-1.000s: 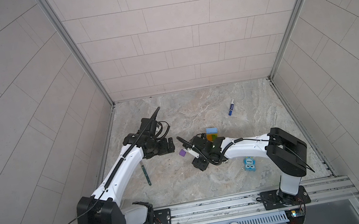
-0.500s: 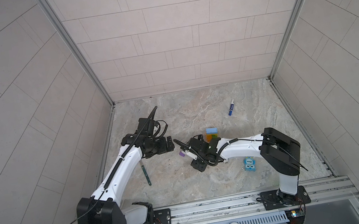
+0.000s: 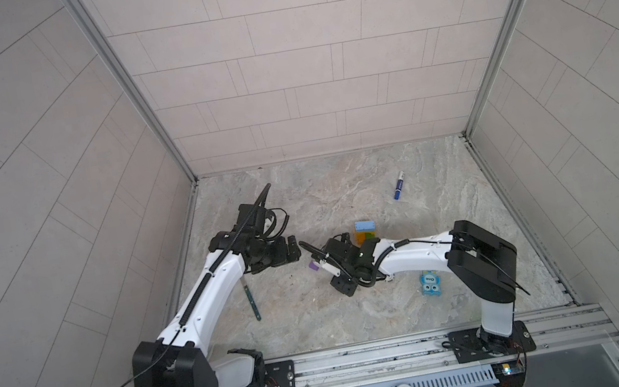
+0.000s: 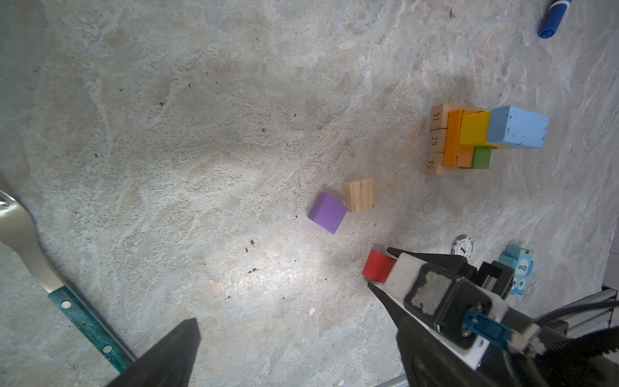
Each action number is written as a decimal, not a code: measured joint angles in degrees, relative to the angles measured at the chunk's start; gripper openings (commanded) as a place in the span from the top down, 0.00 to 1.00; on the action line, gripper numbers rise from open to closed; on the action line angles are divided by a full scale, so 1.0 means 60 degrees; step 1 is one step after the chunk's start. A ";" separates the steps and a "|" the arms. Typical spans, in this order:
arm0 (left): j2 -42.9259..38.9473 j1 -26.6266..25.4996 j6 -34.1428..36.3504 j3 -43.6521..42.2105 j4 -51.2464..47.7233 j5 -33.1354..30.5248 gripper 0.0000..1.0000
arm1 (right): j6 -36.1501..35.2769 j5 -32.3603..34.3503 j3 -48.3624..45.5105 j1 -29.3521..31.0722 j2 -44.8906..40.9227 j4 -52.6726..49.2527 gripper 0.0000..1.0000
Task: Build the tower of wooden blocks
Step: 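Lower the right gripper over the red cube while the left gripper draws back, then close the right gripper on the red cube and lift it, then carry the red cube over the tower and lower it onto the light blue block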
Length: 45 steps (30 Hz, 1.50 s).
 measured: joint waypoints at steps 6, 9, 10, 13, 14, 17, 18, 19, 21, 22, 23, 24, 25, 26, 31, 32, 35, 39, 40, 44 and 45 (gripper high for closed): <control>0.0000 0.0000 0.0000 -0.0011 0.0004 0.0004 0.02 | -0.0026 0.0015 0.0000 0.0000 0.0004 -0.0022 0.62; 0.0000 0.0000 0.0000 -0.0033 0.0007 0.0007 0.02 | -0.0018 0.0040 0.0000 -0.0004 0.0004 -0.0022 0.66; 0.0000 0.0000 0.0000 -0.0036 0.0004 0.0007 0.02 | -0.0018 0.0044 0.0000 0.0000 0.0004 -0.0022 0.67; 0.0000 0.0000 0.0000 -0.0044 0.0007 0.0025 0.02 | 0.0025 0.0058 0.0004 0.0000 0.0004 -0.0022 0.70; 0.0000 0.0000 0.0000 -0.0044 0.0011 0.0033 0.02 | 0.0044 0.0069 0.0018 0.0000 0.0004 -0.0036 0.71; 0.0000 0.0000 0.0000 -0.0051 0.0007 0.0044 0.02 | 0.0168 0.0124 0.0066 -0.0004 0.0000 -0.0073 0.71; 0.0000 0.0000 0.0004 -0.0051 0.0007 0.0058 0.02 | 0.0233 0.0146 0.0076 -0.0004 -0.0011 -0.0073 0.71; 0.0000 0.0000 0.0004 -0.0051 0.0011 0.0076 0.02 | 0.0295 0.0157 0.0080 -0.0004 -0.0033 -0.0084 0.71; 0.0000 0.0000 0.0000 -0.0055 0.0011 0.0124 0.02 | 0.0506 0.0186 0.0080 -0.0029 -0.0168 -0.0160 0.71; 0.0000 0.0000 0.0004 -0.0055 0.0015 0.0153 0.02 | 0.0616 0.0219 0.0080 -0.0040 -0.0262 -0.0200 0.72; 0.0000 0.0000 0.0004 -0.0058 0.0018 0.0182 0.02 | 0.0758 0.0295 0.0087 -0.0069 -0.0401 -0.0291 0.72; 0.0000 0.0000 0.0015 -0.0069 0.0033 0.0211 0.02 | 0.0925 0.0412 0.0135 -0.0076 -0.0561 -0.0437 0.73; 0.0004 0.0000 0.0029 -0.0069 0.0029 0.0233 0.02 | 0.1060 0.0528 0.0211 -0.0087 -0.0692 -0.0586 0.73; 0.0004 0.0000 0.0033 -0.0069 0.0036 0.0255 0.02 | 0.1228 0.0688 0.0350 -0.0106 -0.0849 -0.0772 0.73; 0.0004 0.0000 0.0047 -0.0069 0.0047 0.0331 0.02 | 0.1942 0.1392 0.1133 -0.0211 -0.1410 -0.1537 0.73; 0.0004 0.0000 0.0051 -0.0073 0.0047 0.0350 0.02 | 0.2109 0.1515 0.1275 -0.0251 -0.1497 -0.1694 0.73; 0.0004 0.0000 0.0062 -0.0073 0.0051 0.0386 0.02 | 0.2528 0.1803 0.1596 -0.0415 -0.1639 -0.2076 0.73; 0.0004 0.0000 0.0062 -0.0095 0.0076 0.0419 0.02 | 0.3045 0.2109 0.1912 -0.0761 -0.1679 -0.2484 0.73; 0.0004 0.0000 0.0062 -0.0098 0.0084 0.0433 0.02 | 0.3140 0.2193 0.1971 -0.0838 -0.1679 -0.2550 0.73; 0.0004 0.0000 0.0062 -0.0102 0.0124 0.0535 0.02 | 0.3541 0.2514 0.2211 -0.1177 -0.1679 -0.2663 0.73; 0.0004 0.0000 0.0062 -0.0106 0.0127 0.0561 0.02 | 0.3639 0.2579 0.2269 -0.1260 -0.1676 -0.2674 0.73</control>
